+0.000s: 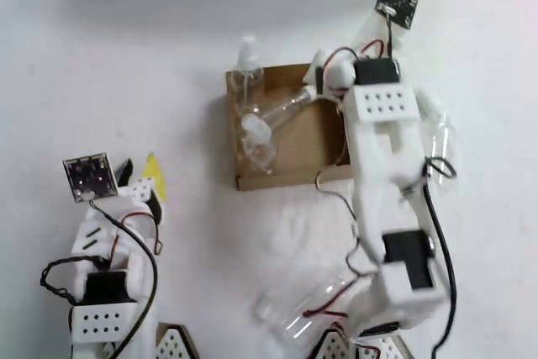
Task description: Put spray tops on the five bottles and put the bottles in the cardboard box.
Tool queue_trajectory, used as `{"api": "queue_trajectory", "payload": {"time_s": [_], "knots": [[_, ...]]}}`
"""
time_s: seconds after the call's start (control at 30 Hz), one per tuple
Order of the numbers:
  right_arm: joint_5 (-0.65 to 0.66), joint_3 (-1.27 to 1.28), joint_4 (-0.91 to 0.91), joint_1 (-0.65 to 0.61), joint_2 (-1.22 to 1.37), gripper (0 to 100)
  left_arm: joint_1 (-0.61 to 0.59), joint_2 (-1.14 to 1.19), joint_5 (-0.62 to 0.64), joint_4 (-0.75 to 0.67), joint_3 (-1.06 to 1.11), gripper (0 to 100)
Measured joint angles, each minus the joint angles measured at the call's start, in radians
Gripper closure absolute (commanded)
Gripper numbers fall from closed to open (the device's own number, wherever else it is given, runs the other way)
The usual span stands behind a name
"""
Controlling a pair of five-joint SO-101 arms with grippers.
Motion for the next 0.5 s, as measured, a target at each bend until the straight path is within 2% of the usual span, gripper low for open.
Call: {"api": "queue_trajectory", "payload": {"time_s": [0.23, 0.5], "knots": [[-0.037, -0.270, 0.106, 0.006, 0.284, 94.3, 0.000, 0.000, 0.000, 0.000, 0.000, 86], [-0.091, -0.496, 0.110, 0.021, 0.552, 94.2, 0.000, 0.000, 0.000, 0.000, 0.000, 86]]}}
